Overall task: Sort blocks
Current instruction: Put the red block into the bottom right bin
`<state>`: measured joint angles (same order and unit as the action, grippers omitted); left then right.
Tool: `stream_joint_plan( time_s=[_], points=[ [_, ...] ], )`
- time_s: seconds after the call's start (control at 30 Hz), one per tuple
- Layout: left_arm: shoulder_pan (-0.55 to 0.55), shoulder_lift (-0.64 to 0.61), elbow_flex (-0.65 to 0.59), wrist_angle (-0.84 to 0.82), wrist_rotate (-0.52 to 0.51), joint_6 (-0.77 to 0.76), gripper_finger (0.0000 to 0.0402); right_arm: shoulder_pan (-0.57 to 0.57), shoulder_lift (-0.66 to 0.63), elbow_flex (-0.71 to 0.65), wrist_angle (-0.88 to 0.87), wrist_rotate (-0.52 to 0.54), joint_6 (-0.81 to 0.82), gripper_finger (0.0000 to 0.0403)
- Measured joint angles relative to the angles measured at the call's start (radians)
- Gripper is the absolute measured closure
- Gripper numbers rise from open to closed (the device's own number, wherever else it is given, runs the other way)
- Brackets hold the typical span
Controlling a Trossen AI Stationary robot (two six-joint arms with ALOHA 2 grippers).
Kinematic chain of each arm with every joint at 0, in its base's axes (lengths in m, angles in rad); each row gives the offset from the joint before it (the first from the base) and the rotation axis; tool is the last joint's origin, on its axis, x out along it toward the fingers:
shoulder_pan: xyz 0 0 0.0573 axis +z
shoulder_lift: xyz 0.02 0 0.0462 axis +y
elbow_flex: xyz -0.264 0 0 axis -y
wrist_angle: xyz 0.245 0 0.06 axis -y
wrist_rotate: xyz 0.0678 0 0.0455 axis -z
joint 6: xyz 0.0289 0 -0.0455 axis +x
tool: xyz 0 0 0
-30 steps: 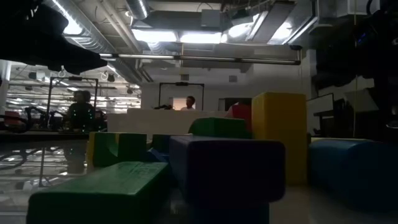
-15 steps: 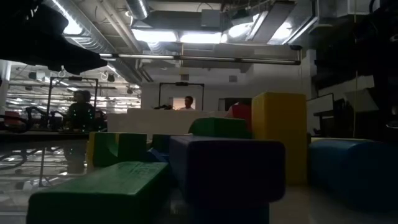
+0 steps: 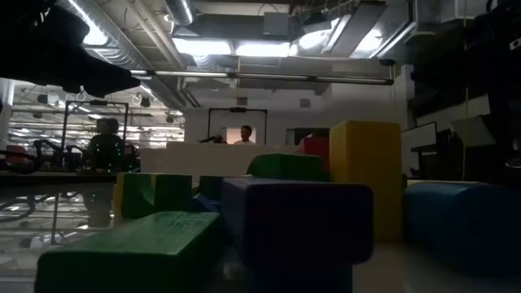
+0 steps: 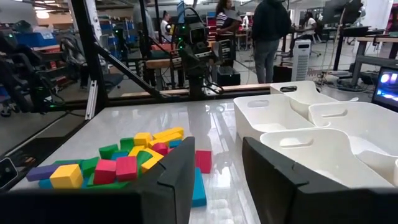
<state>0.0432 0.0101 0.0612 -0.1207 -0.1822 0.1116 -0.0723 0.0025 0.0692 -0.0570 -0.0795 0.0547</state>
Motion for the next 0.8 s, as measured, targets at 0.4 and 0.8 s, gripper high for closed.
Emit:
stream_joint_plan(
  time_s=[0.4,0.8],
  points=[
    [0.0,0.0,0.0,0.0,0.0,0.0,0.0178,0.0,0.105,0.003,0.233,0.021,0.043,0.0267],
    [0.0,0.0,0.0,0.001,0.0,0.0,0.0178,0.0,0.447,0.033,0.428,0.045,0.043,0.0267]
  ],
)
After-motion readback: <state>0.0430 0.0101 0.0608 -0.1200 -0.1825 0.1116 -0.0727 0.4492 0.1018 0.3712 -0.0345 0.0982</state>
